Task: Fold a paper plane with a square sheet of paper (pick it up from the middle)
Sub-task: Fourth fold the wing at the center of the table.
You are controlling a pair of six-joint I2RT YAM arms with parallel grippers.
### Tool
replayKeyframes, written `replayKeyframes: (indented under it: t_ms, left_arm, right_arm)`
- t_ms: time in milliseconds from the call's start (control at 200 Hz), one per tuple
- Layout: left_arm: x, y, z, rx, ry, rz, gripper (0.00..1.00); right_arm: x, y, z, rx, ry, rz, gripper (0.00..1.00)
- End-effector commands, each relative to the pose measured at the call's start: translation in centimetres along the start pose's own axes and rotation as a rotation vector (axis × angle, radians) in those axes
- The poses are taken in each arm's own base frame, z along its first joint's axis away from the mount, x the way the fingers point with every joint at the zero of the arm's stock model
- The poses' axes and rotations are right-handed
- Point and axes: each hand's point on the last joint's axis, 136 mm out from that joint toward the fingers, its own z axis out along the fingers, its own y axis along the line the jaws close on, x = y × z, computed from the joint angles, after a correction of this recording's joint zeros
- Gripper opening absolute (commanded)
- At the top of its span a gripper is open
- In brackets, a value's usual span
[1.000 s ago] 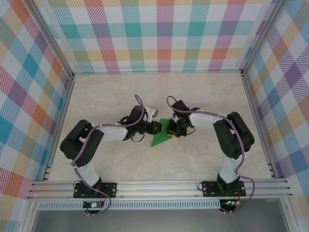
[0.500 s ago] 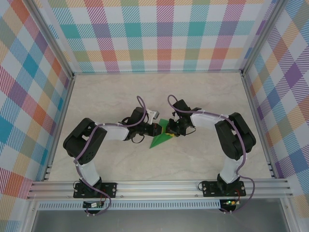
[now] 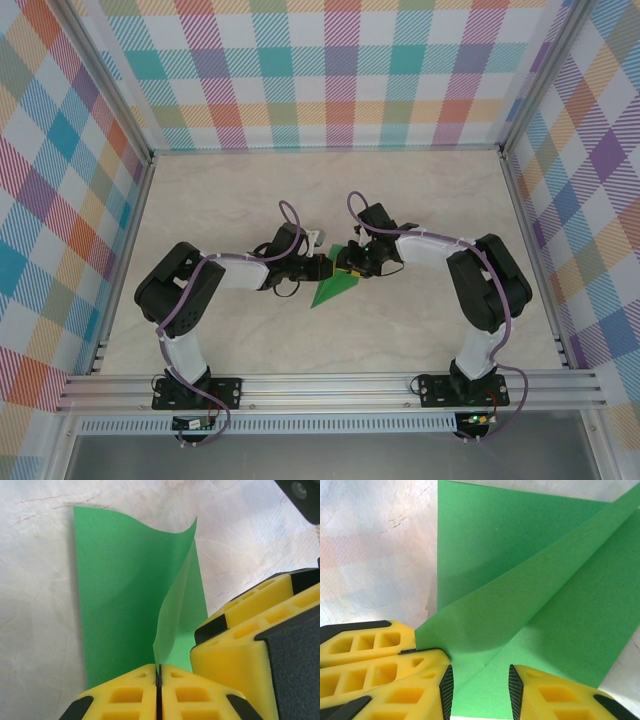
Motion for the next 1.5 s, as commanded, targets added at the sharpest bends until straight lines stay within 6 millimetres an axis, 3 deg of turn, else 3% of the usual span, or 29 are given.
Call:
replayKeyframes:
  t_ms: [0,210,510,745,905,1110,1285,1495]
  left_arm:
    - [-0.5,0.6,-0.1,-0.024,-0.012,-0.028,0.09]
    - [-0.7,0.9,-0.1,-0.033,-0.017,-0.033,0.10]
    - [-0.7,0.9,-0.3,-0.037,-0.011,-0.029,0.18]
    - [-2.0,-0.2,-2.6,-0.049,-0.072,-0.064,0.31]
    - [-2.4,-1.2,-4.1,-0.027,-0.106,-0.104,0.33]
    - [-1.6,-2.7,-4.0,0.059,-0.079,-0.137,0.20]
    - [-0.7,-2.4,-2.9,0.051,-0.033,-0.145,0.10]
    - [-0.2,-2.2,-1.7,0.046,0.004,-0.152,0.08]
  right_arm:
    - [-0.3,-0.6,0.5,0.023,-0.004,0.007,0.40]
    - [-0.4,-2.0,1.1,0.093,0.009,0.042,0.48]
    - [0.1,-4.1,1.9,0.211,0.058,0.107,0.49]
    - [1.0,-6.6,1.9,0.352,0.103,0.153,0.49]
    - [1.2,-7.2,2.3,0.390,0.120,0.166,0.49]
    - [1.3,-7.3,2.6,0.400,0.127,0.175,0.49]
    - [1.4,-7.4,2.6,0.406,0.131,0.177,0.46]
    - [1.5,-7.7,2.6,0.421,0.138,0.182,0.47]
